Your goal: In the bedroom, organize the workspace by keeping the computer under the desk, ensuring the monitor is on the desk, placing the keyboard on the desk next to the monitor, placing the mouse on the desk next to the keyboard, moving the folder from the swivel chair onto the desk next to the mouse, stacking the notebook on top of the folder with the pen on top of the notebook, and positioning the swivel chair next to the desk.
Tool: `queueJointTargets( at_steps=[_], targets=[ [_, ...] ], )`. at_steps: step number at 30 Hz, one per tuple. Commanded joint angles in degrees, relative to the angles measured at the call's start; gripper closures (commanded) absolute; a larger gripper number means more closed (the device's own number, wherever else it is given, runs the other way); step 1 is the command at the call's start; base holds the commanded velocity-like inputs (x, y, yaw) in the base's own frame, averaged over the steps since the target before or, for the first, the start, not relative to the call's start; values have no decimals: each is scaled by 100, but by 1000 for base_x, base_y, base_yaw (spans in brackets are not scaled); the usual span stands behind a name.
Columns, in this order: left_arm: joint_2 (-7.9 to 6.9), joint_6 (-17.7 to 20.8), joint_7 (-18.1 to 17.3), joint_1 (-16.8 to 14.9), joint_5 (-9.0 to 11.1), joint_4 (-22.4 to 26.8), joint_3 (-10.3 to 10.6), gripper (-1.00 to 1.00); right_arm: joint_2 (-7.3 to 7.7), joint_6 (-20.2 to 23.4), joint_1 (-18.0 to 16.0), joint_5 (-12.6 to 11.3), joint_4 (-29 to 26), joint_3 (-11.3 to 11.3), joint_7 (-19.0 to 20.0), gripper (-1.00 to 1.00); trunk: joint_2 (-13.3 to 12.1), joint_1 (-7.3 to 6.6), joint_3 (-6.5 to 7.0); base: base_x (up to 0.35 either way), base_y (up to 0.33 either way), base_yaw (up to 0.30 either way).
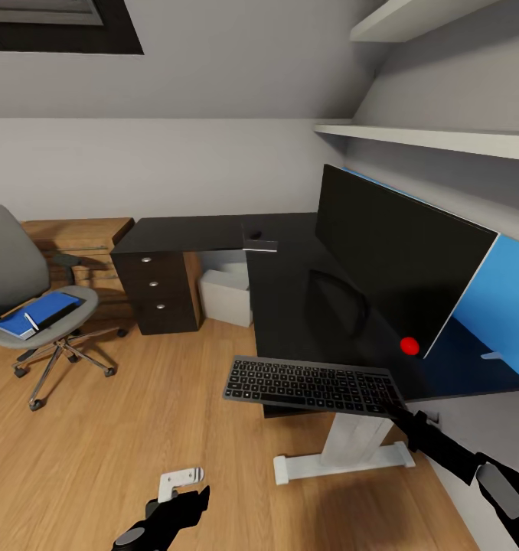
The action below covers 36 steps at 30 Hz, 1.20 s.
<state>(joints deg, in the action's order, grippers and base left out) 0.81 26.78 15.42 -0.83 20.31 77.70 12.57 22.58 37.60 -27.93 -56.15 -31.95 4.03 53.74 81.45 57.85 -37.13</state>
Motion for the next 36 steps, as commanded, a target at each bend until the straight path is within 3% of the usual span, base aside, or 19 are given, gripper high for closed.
queueJointTargets(
  at_steps=[1,15,30,36],
  targets=[
    [-1,18,55,-4,61,8,9,-100,1,19,-2,7,4,-7,1,100,3,0,-5,0,0,0],
    [6,11,57,-3,59,8,17,-100,1,11,-2,7,-9,-6,5,100,3,0,-5,0,0,0],
    [16,11,66,-3,60,-108,35,-100,-4,5,-2,7,-7,-7,5,100,-599,-330,264,0,0,0],
    [16,11,61,-4,61,-114,35,-100,-104,2,-2,7,13,20,29,100,-799,-439,354,0,0,0]
  ],
)
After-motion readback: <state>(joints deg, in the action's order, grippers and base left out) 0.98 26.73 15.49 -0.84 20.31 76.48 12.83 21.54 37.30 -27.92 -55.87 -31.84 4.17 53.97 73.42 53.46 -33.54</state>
